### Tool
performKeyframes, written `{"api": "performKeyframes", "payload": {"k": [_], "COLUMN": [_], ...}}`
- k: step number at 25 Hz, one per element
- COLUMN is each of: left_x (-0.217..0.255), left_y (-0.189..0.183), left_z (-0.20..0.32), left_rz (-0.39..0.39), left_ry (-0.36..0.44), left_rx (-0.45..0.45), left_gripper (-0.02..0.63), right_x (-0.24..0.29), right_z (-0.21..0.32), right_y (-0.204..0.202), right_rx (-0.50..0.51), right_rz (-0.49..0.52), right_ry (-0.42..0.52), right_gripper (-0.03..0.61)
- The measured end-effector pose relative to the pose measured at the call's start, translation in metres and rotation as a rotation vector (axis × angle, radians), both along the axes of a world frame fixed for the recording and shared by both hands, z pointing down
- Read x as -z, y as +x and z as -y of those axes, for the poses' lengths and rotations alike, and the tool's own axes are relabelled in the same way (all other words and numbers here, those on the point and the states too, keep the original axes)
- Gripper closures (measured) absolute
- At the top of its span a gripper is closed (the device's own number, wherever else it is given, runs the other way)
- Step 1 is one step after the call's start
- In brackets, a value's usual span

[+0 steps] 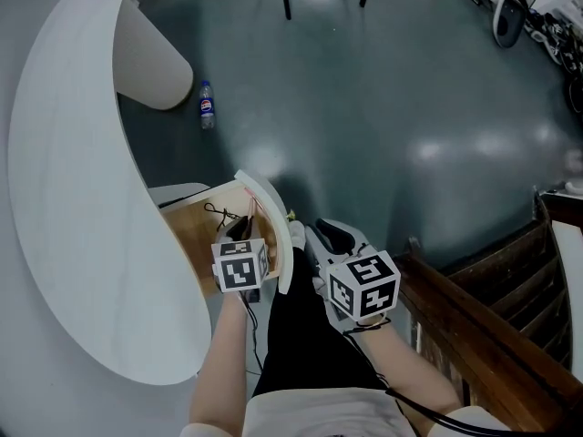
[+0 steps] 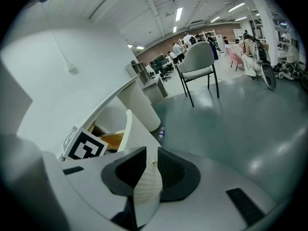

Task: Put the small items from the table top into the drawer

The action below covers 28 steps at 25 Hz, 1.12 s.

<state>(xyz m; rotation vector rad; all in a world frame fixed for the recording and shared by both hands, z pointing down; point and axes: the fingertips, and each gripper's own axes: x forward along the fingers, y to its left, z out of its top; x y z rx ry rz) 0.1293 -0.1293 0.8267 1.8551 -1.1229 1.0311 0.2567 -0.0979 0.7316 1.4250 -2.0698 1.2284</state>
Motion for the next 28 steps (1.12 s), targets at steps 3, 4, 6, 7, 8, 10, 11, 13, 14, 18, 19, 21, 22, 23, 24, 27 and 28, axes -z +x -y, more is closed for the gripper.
{"api": "performKeyframes", "payload": {"k": [3,4,6,7,8,10,11,13,14,18,19,21,22,23,24,27,28], "left_x": [-0.008,-0.01,-0.015,-0.017,-0.019,-0.022,-0.023,-0.025,-0.026,-0.031,-0.032,-0.035,-0.036,-0.037,-0.037,-0.04,-0.042], "left_y": [-0.001,-0.002,-0.002,-0.002,-0.002,-0.001,-0.001,-0.001,-0.001,-0.002,-0.002,-0.002,-0.002,-0.002,-0.002,-0.003,-0.003], "left_z": [-0.002,-0.003,-0.003,-0.003,-0.003,-0.005,-0.006,-0.007,-0.007,-0.008,-0.009,-0.009,-0.009,-0.008,-0.007,-0.005,-0.005], "left_rz": [0.011,0.01,0.001,-0.003,-0.003,0.002,0.003,-0.001,-0.005,-0.024,-0.027,-0.031,-0.031,-0.031,-0.028,-0.003,0.006], "left_ry": [-0.026,-0.039,-0.067,-0.079,-0.089,-0.114,-0.125,-0.148,-0.16,-0.204,-0.214,-0.233,-0.243,-0.249,-0.252,-0.248,-0.246], "left_rx": [0.002,0.005,0.015,0.02,0.024,0.026,0.026,0.031,0.037,0.06,0.063,0.064,0.064,0.062,0.06,0.049,0.045], "left_gripper": [0.549,0.549,0.549,0.549,0.549,0.549,0.549,0.549,0.549,0.549,0.549,0.549,0.549,0.549,0.549,0.549,0.549], "right_x": [-0.002,-0.004,-0.007,-0.009,-0.011,-0.013,-0.013,-0.014,-0.014,-0.016,-0.018,-0.019,-0.02,-0.02,-0.021,-0.022,-0.023], "right_z": [-0.001,-0.002,-0.002,-0.002,-0.002,-0.003,-0.003,-0.002,-0.001,0.001,0.001,0.001,0.002,0.002,0.002,0.001,0.0], "right_y": [0.001,0.001,0.0,0.0,0.0,0.0,0.001,0.001,0.001,0.001,0.001,0.001,0.0,0.0,0.0,0.0,0.001], "right_rx": [-0.002,-0.003,-0.005,-0.005,-0.006,-0.006,-0.006,-0.007,-0.007,-0.009,-0.009,-0.009,-0.01,-0.011,-0.011,-0.011,-0.011], "right_rz": [0.002,0.003,0.006,0.007,0.008,0.01,0.012,0.015,0.015,0.017,0.018,0.021,0.024,0.027,0.029,0.031,0.031], "right_ry": [-0.007,-0.01,-0.015,-0.017,-0.018,-0.021,-0.022,-0.024,-0.024,-0.027,-0.029,-0.033,-0.035,-0.038,-0.04,-0.042,-0.043], "right_gripper": [0.491,0.491,0.491,0.491,0.491,0.491,0.491,0.491,0.491,0.491,0.491,0.491,0.491,0.491,0.491,0.491,0.491]}}
